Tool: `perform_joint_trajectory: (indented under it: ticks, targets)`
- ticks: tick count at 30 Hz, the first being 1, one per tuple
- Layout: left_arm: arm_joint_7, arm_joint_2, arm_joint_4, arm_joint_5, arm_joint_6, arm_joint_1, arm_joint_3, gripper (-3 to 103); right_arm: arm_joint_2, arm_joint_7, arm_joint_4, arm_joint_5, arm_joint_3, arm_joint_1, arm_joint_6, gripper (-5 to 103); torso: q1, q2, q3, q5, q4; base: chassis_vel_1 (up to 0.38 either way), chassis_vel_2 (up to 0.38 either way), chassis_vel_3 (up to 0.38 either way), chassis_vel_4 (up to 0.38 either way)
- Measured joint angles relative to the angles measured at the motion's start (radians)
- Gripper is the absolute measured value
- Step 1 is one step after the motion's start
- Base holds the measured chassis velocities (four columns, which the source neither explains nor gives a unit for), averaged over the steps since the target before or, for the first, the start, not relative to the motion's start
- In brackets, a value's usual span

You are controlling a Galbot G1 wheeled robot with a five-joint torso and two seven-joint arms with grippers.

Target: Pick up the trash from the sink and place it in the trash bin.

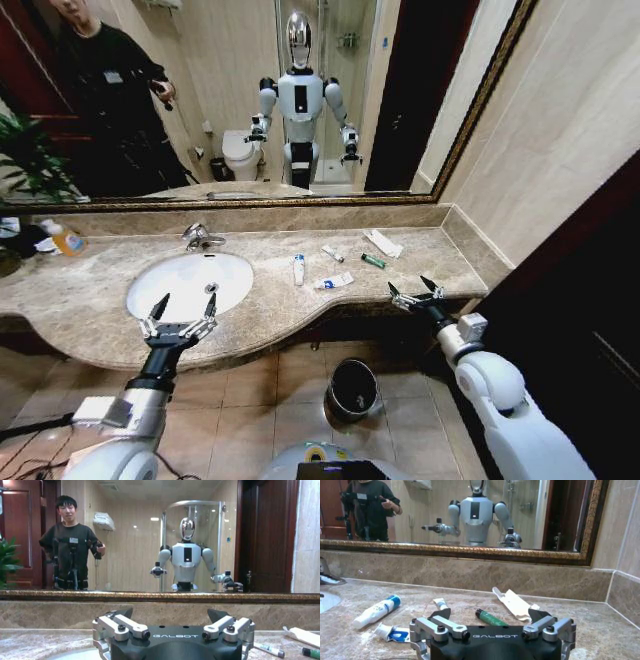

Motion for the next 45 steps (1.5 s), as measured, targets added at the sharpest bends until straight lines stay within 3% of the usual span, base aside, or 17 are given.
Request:
perform_joint_trajectory:
  ticks: [25,33,42,45]
  targets:
    - [0.000,0.000,0.000,0.000,0.000,0.000,0.000,100,-0.081,-0.046,-0.117,0.068,-0.009,0.083,0.000,100,0.000,0.000,0.000,0.0000,0.0000,0.000,0.000,0.000,0.000]
    - [0.000,0.000,0.000,0.000,0.000,0.000,0.000,100,-0.079,-0.184,-0.216,0.095,-0.016,0.194,-0.038,100,0.000,0.000,0.000,0.0000,0.0000,0.000,0.000,0.000,0.000]
    - [0.000,0.000,0.000,0.000,0.000,0.000,0.000,100,-0.065,-0.270,-0.310,0.095,-0.033,0.315,-0.084,100,0.000,0.000,0.000,0.0000,0.0000,0.000,0.000,0.000,0.000]
    - [0.000,0.000,0.000,0.000,0.000,0.000,0.000,100,-0.055,-0.310,-0.370,0.108,-0.041,0.389,-0.139,100,0.000,0.000,0.000,0.0000,0.0000,0.000,0.000,0.000,0.000]
